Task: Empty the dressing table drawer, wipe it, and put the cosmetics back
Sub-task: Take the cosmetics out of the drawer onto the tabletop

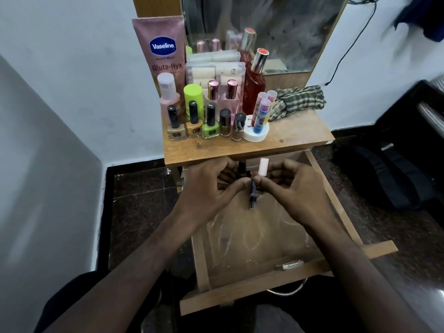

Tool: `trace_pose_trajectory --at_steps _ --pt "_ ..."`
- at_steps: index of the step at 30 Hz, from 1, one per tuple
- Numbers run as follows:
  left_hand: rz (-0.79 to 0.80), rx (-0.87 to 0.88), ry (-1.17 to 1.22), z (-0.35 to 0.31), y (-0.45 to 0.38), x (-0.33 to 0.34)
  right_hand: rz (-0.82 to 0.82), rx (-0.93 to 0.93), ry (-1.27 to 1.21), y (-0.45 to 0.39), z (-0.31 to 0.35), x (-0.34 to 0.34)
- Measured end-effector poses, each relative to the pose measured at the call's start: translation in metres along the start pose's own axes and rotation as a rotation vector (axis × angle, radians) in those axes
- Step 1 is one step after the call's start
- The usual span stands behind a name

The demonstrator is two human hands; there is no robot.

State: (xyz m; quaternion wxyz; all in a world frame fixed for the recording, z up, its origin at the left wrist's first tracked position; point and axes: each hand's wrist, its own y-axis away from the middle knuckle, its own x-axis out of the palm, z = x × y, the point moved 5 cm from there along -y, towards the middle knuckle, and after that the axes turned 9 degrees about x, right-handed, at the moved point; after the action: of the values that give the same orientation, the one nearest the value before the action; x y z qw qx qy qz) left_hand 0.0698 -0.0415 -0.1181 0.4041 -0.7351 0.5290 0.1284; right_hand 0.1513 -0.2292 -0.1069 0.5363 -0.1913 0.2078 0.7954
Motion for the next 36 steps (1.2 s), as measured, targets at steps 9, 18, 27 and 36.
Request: trace_pose_trajectory --at_steps 9,18,27,36 --pt "-0.332 -0.002 -0.219 0.006 0.007 -0.048 -0.194 -0.248 -0.188 0.006 0.046 0.036" --pt "-0.433 -0.229 -0.381 0.036 0.020 -0.084 -0.290 -0.439 -0.084 -0.018 0.092 0.091" --pt "-0.443 -0.304 -0.389 0.045 0.020 -0.095 -0.295 -0.409 -0.074 -0.023 0.093 0.111" --pt "-0.493 -0.352 -0.342 0.044 0.021 -0.095 -0.304 -0.462 0.129 0.008 0.085 0.089"
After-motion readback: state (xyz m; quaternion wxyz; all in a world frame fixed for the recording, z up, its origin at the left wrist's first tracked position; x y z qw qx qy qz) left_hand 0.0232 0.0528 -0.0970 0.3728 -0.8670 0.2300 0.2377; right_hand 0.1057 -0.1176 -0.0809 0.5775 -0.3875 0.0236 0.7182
